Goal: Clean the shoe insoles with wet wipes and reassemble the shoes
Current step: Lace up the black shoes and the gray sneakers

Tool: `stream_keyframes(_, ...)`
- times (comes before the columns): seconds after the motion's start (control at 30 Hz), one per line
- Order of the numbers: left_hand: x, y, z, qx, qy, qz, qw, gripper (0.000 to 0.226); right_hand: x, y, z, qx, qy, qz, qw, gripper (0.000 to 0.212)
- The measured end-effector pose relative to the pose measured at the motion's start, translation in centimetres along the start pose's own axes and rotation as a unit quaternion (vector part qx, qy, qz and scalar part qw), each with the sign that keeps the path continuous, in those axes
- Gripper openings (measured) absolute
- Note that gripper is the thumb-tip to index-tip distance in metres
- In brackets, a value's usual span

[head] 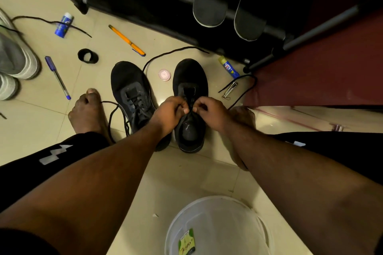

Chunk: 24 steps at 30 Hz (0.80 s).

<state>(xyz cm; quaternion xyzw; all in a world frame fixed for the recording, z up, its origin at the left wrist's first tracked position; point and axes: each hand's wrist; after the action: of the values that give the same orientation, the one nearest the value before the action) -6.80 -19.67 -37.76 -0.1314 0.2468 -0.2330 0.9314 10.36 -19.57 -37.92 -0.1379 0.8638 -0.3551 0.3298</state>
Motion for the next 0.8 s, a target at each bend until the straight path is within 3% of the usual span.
stream_keyframes(0.07,-0.1,0.2,0.1,-0.005,0.013,-0.008,1.0,0.011,0.2,0.2,-0.4,0.037,0.018,-0.011,0.999,0.006)
stream_keyframes(0.27,-0.5,0.7,0.6,0.019,0.123,-0.085,0.989,0.008,0.5,0.7,-1.0,0.032,-0.103,-0.021,0.994,0.009)
stream_keyframes(0.43,-1.2,1.1,1.7,-0.064,0.11,-0.111,0.986,0.016,-0.1,0.5,-0.5,-0.013,-0.176,-0.021,0.984,0.009)
stream_keyframes(0.6,0.3,-0.7,2.3,-0.118,0.062,-0.1,0.986,0.041,-1.0,-0.5,-0.7,-0.052,-0.233,0.041,0.97,0.014)
stream_keyframes(0.7,0.8,-1.2,2.7,-0.119,-0.02,-0.035,0.992,0.023,-0.6,-1.2,-0.8,-0.072,-0.332,0.038,0.94,0.023)
stream_keyframes(0.8,-0.7,-1.6,2.9,-0.132,-0.059,-0.008,0.989,0.01,-1.5,-1.1,-0.8,-0.034,-0.425,0.007,0.904,0.041)
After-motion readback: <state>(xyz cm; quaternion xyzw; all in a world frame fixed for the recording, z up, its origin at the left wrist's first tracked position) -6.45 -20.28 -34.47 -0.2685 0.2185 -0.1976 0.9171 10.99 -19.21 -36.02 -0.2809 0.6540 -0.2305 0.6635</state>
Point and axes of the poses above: each hand's wrist, its own y-axis towards the middle knuckle, its own x-axis out of the palm, z = x × y, and after that the axes turned 12 degrees about x, right-handed
